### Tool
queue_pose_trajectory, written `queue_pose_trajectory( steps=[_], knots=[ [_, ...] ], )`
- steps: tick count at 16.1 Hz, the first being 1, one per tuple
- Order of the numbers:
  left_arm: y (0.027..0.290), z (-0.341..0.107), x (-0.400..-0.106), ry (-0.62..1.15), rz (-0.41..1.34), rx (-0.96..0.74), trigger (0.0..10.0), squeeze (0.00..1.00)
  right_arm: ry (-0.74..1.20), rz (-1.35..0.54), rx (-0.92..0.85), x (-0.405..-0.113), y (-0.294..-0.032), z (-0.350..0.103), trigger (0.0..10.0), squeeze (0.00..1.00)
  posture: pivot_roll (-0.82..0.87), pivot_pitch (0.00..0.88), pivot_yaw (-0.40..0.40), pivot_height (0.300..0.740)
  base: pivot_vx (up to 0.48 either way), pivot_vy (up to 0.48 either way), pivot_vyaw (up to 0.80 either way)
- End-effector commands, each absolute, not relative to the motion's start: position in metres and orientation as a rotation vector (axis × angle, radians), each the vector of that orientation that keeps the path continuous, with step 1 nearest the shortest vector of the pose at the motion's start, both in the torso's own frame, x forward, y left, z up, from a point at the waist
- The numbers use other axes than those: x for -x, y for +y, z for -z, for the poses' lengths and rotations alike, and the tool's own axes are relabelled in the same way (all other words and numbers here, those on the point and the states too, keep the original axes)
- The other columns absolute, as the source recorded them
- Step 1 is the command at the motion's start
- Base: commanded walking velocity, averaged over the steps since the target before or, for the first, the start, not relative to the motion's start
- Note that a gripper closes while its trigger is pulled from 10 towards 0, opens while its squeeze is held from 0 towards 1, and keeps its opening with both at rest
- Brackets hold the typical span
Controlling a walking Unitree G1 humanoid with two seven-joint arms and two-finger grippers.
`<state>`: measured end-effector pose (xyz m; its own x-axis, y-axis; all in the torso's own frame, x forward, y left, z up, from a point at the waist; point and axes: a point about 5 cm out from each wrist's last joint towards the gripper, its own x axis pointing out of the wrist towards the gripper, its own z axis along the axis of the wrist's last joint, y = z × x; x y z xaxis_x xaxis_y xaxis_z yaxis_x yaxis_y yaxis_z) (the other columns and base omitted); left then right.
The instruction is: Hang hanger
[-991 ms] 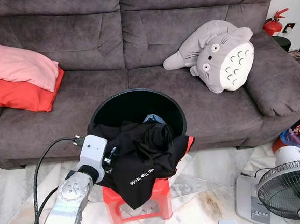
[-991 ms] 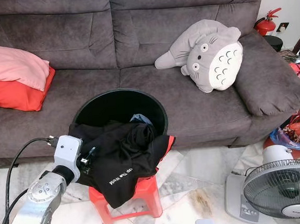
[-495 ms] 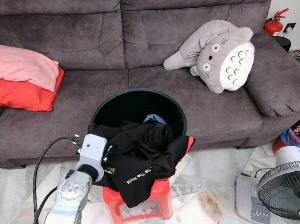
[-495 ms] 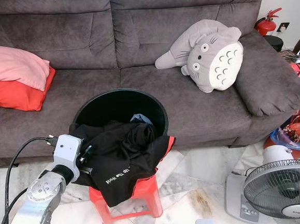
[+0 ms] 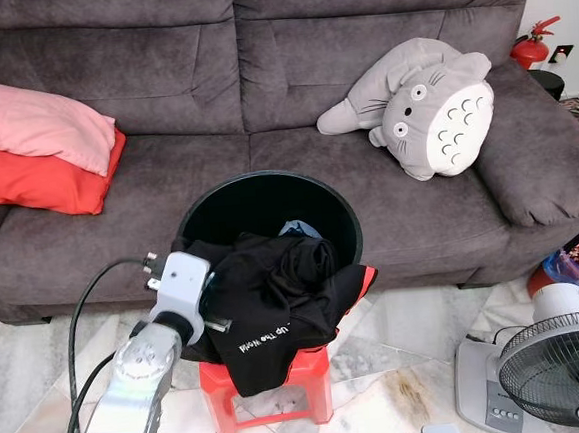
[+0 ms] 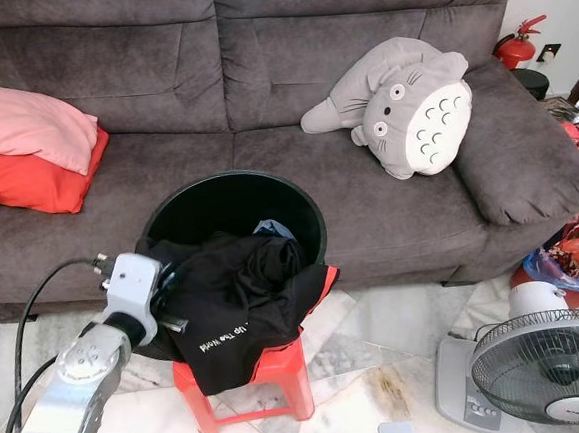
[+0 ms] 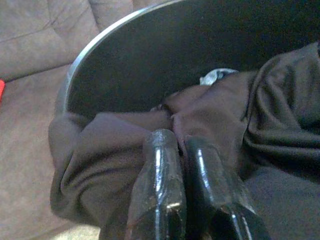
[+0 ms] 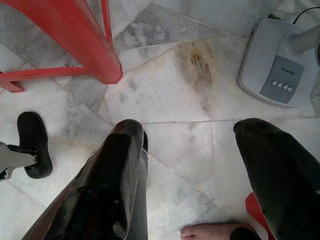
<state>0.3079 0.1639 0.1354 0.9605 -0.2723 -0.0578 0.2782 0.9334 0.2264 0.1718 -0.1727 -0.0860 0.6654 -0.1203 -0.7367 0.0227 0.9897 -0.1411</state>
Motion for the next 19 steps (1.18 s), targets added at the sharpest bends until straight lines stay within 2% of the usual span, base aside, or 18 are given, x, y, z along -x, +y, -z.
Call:
queue_pose_trajectory(
  steps=[1, 6, 10, 16, 19],
  knots=[
    [0.157, -0.136, -0.309, 0.019, 0.311, -0.242, 0.0, 0.0, 0.853, 0.088, 0.126, -0.166, -0.174, 0.088, 10.0, 0.0, -0.04, 0.195, -0.019, 0.74, 0.0, 0.0, 0.0],
    [0.133, -0.148, -0.321, -0.039, 0.401, -0.236, 0.0, 0.0, 0.839, 0.089, 0.127, -0.169, -0.171, 0.087, 10.0, 0.0, -0.04, 0.192, -0.019, 0.74, 0.0, 0.0, 0.0],
    [0.087, -0.167, -0.332, -0.128, 0.551, -0.212, 0.0, 0.0, 0.831, 0.09, 0.124, -0.171, -0.171, 0.086, 10.0, 0.0, -0.05, 0.196, -0.022, 0.74, 0.0, 0.0, 0.0],
    [0.037, -0.187, -0.338, -0.221, 0.704, -0.165, 0.0, 0.0, 0.82, 0.095, 0.125, -0.172, -0.171, 0.085, 10.0, 0.0, -0.06, 0.198, -0.022, 0.74, 0.0, 0.0, 0.0],
    [0.028, -0.193, -0.348, -0.225, 0.7, -0.181, 0.0, 0.0, 0.818, 0.096, 0.124, -0.172, -0.171, 0.085, 10.0, 0.0, -0.07, 0.201, -0.02, 0.74, 0.0, 0.0, 0.0]
  ],
)
